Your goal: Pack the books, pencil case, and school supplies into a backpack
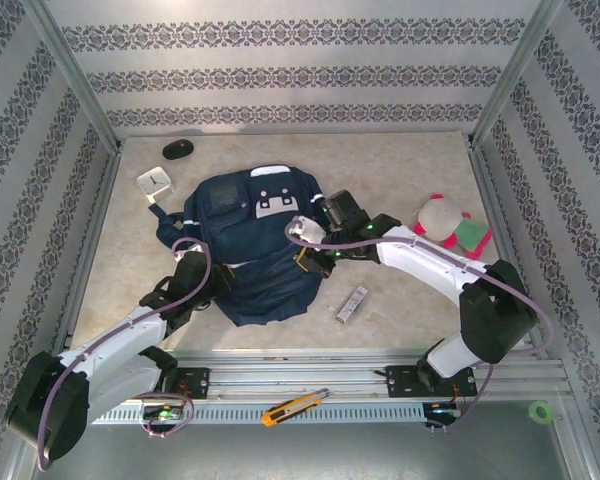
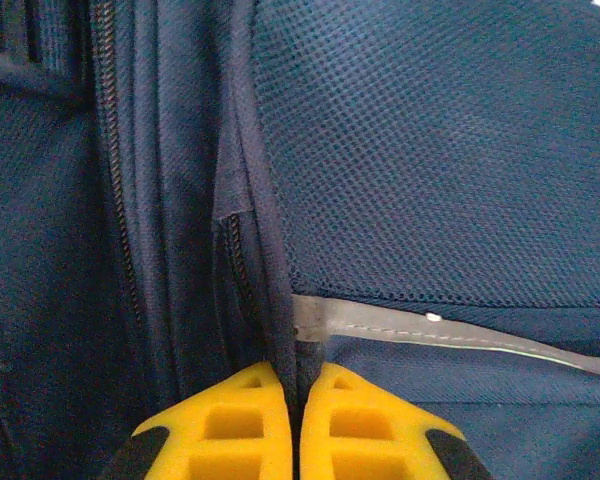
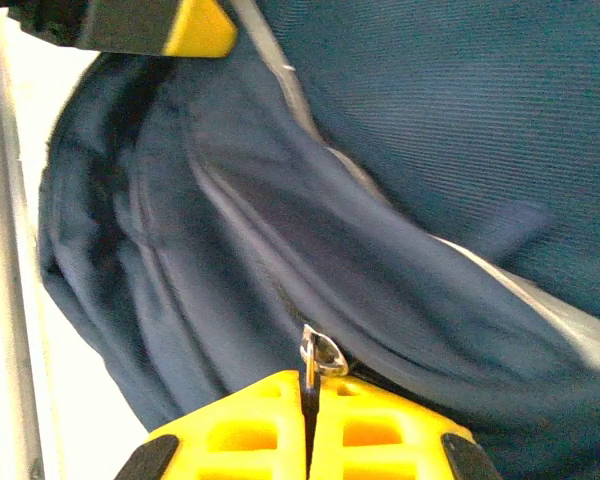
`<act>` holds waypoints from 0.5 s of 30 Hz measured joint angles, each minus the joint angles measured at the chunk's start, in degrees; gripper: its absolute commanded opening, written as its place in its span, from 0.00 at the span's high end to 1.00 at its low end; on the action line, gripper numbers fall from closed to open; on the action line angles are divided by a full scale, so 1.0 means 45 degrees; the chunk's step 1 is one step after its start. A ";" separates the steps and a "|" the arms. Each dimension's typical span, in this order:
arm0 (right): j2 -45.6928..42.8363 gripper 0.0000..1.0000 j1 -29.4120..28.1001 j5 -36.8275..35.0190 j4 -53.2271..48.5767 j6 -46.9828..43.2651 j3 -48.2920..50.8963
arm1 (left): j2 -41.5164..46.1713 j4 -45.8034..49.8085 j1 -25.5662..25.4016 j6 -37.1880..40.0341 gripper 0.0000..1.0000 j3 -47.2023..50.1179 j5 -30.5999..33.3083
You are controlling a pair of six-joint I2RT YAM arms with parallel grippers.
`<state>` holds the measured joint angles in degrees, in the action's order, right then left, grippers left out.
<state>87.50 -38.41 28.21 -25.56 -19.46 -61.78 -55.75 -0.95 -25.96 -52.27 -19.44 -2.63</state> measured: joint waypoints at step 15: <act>-0.0029 1.00 -0.0719 -0.1783 -0.0675 0.1831 -0.0510 | -0.1831 -0.2098 -0.1093 -0.0355 0.95 -0.0602 0.1059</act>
<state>87.37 -41.65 20.18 -28.60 -11.22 -64.07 -63.99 -10.39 -30.87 -53.87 -22.15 2.13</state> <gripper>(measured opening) 0.042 0.052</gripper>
